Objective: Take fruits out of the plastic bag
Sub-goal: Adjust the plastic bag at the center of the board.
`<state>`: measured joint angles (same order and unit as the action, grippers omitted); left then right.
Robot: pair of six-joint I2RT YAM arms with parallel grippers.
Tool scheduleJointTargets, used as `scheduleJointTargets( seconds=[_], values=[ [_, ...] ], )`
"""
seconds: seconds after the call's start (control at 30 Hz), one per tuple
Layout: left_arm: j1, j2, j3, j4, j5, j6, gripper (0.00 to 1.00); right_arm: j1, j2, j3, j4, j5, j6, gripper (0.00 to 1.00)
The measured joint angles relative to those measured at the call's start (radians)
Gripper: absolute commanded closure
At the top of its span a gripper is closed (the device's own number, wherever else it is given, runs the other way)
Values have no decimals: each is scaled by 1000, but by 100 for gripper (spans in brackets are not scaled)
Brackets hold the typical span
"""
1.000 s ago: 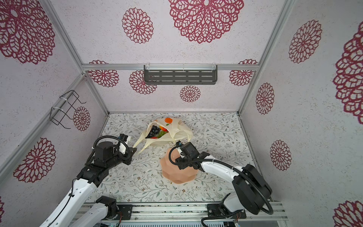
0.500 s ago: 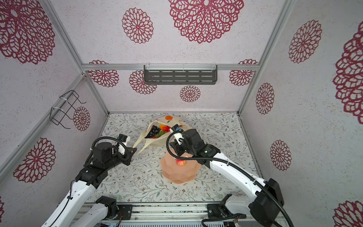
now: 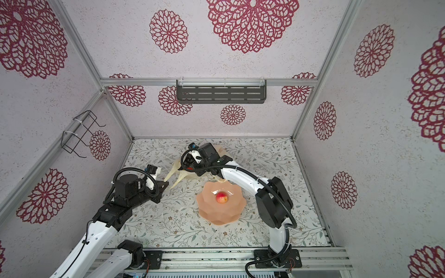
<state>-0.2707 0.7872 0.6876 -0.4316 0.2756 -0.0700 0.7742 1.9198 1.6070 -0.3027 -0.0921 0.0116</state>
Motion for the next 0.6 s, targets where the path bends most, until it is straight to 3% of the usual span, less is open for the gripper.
scheduleJointTargets(
  seconds=[0.27, 0.6],
  values=[
    [0, -3, 0, 0, 0, 0, 89, -39, 83, 60, -11, 17, -20, 53],
    [0, -44, 0, 1, -2, 0, 89, -145, 284, 302, -42, 129, -20, 45]
  ],
)
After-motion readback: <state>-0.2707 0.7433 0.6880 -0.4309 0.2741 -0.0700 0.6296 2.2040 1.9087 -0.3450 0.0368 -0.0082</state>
